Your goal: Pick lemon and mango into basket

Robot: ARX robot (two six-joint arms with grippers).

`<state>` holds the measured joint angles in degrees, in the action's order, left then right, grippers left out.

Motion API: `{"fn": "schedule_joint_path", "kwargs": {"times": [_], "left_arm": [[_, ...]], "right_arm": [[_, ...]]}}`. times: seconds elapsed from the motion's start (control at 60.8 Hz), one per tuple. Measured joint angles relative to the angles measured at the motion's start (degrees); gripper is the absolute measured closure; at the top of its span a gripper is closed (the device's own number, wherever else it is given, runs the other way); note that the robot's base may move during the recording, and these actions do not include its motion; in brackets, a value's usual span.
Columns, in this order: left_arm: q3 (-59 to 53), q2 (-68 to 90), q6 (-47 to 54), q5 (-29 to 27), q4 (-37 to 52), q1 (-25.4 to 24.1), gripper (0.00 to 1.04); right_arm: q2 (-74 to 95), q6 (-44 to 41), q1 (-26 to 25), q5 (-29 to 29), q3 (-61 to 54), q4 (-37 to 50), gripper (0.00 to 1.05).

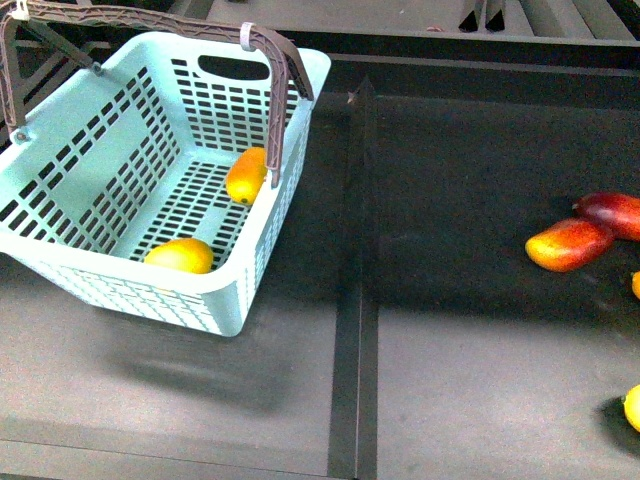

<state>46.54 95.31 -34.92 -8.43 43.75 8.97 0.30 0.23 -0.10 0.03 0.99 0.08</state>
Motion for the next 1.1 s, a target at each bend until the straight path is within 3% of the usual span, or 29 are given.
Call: {"fn": "schedule_joint_path", "kwargs": {"times": [0.115, 0.296, 0.494, 0.592, 0.839, 1.102], "left_arm": [[-11.74, -8.15, 24.92, 1.46, 9.79, -1.9, 0.66], [-23.67, -15.91, 32.83, 3.63, 11.96, -3.76, 1.02], [-32.06, -24.81, 33.86, 5.31, 11.98, -5.53, 1.02], [-35.91, -30.18, 34.07, 8.07, 10.29, -8.66, 1.02], [-42.45, -37.88, 34.1, 8.44, 9.29, -8.76, 1.02], [-45.22, -51.6, 34.25, 8.44, -1.99, -8.79, 1.02]], "right_arm": [[-0.02, 0.0, 0.0, 0.0, 0.0, 0.0, 0.09], [-0.02, 0.0, 0.0, 0.0, 0.0, 0.0, 0.09], [-0.02, 0.0, 0.0, 0.0, 0.0, 0.0, 0.09], [-0.02, 0.0, 0.0, 0.0, 0.0, 0.0, 0.09], [-0.02, 0.0, 0.0, 0.0, 0.0, 0.0, 0.09], [-0.02, 0.0, 0.0, 0.0, 0.0, 0.0, 0.09]]}}
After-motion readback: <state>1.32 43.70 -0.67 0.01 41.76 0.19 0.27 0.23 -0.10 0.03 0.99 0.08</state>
